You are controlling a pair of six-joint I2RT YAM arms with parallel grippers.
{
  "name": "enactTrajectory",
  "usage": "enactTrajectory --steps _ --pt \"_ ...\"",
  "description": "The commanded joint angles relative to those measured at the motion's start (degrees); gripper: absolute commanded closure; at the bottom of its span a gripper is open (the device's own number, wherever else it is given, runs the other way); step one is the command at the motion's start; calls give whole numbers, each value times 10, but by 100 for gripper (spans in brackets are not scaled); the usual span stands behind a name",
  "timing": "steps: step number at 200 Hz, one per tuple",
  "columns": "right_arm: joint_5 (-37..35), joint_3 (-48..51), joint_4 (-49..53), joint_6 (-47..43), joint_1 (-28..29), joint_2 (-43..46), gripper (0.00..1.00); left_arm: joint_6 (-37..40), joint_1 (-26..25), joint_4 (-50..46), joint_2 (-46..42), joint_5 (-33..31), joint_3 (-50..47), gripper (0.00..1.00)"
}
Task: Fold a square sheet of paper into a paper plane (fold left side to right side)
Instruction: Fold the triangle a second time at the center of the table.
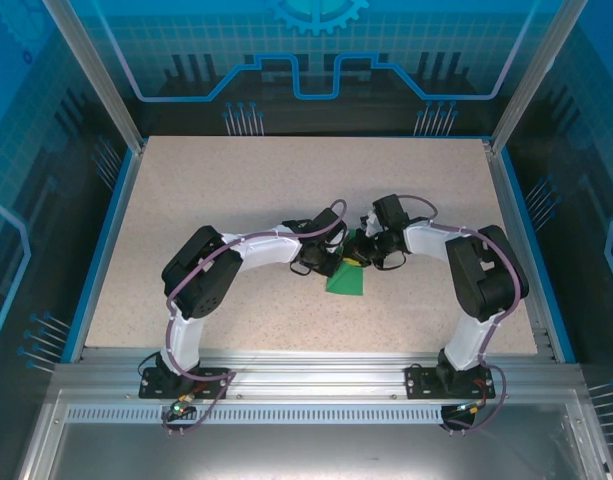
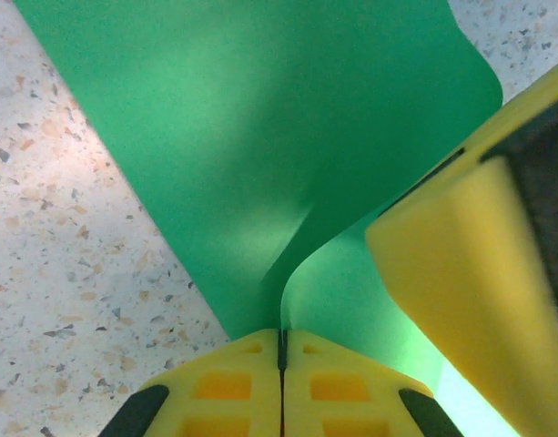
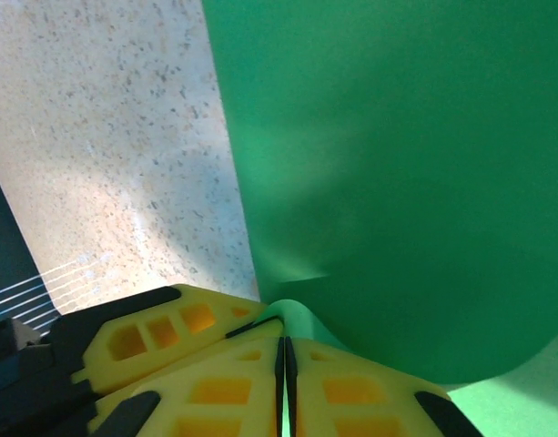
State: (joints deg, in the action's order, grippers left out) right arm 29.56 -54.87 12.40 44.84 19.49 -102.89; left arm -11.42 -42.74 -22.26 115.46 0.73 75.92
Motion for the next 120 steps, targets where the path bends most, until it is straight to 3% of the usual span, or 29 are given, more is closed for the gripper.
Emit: enactTrajectory --steps 1,120 --pt "-17 -9 28 -9 6 -15 88 9 4 -11 -1 -2 -11 92" --pt "-65 0 81 -46 6 -33 88 11 3 -12 2 -3 -6 91"
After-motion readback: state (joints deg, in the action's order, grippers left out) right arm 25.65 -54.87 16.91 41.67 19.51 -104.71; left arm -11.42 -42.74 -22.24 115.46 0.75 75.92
